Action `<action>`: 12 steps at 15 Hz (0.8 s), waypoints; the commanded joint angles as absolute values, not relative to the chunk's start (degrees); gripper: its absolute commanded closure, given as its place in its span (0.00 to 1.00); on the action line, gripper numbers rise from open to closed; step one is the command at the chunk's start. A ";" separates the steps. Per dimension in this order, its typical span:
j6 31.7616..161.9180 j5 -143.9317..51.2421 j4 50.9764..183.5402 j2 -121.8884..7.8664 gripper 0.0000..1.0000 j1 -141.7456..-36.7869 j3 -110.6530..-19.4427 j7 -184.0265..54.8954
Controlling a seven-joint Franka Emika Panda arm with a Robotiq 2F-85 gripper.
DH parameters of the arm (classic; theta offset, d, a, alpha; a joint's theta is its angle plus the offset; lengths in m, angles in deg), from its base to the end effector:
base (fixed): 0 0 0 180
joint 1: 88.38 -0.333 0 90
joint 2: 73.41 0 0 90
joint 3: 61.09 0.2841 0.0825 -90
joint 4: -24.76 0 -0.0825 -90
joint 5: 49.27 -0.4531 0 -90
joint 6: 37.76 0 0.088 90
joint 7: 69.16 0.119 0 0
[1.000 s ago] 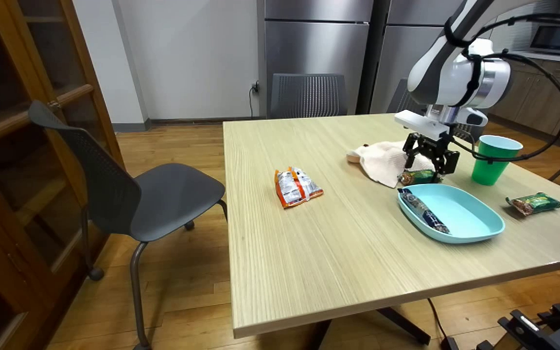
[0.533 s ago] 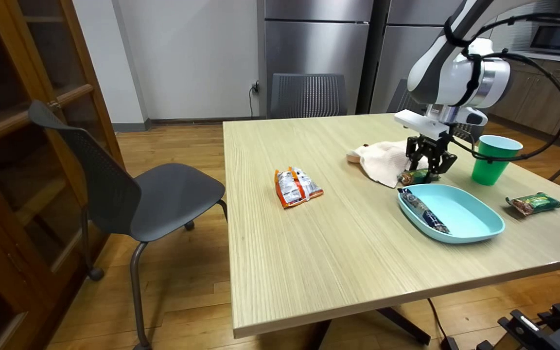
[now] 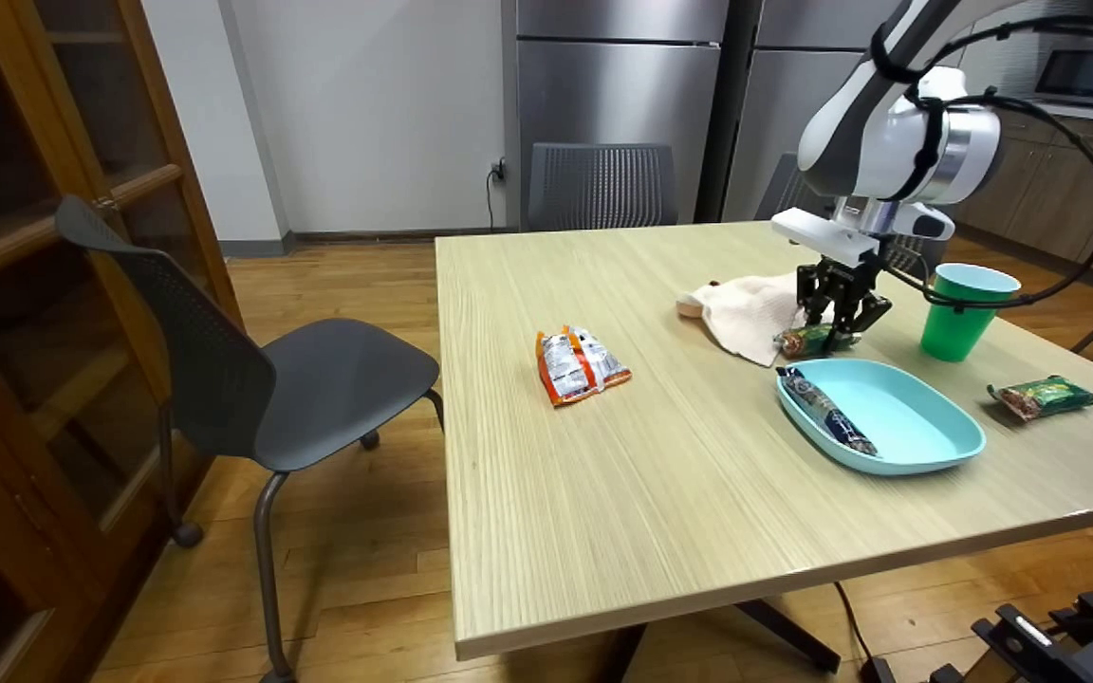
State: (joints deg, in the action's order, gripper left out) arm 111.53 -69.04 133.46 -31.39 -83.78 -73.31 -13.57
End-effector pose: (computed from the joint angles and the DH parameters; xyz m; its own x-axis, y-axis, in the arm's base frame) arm 0.6030 -0.1983 0.0234 0.0633 -0.9977 -0.0263 -0.9978 -0.0627 -0.0213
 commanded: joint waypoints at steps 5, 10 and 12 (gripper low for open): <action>111.31 -65.35 144.26 -43.55 0.87 -84.25 -73.48 -20.07; 110.99 -56.87 151.44 -49.15 0.87 -85.86 -73.95 -28.07; 111.54 -54.01 154.04 -50.65 0.87 -86.93 -74.05 -30.17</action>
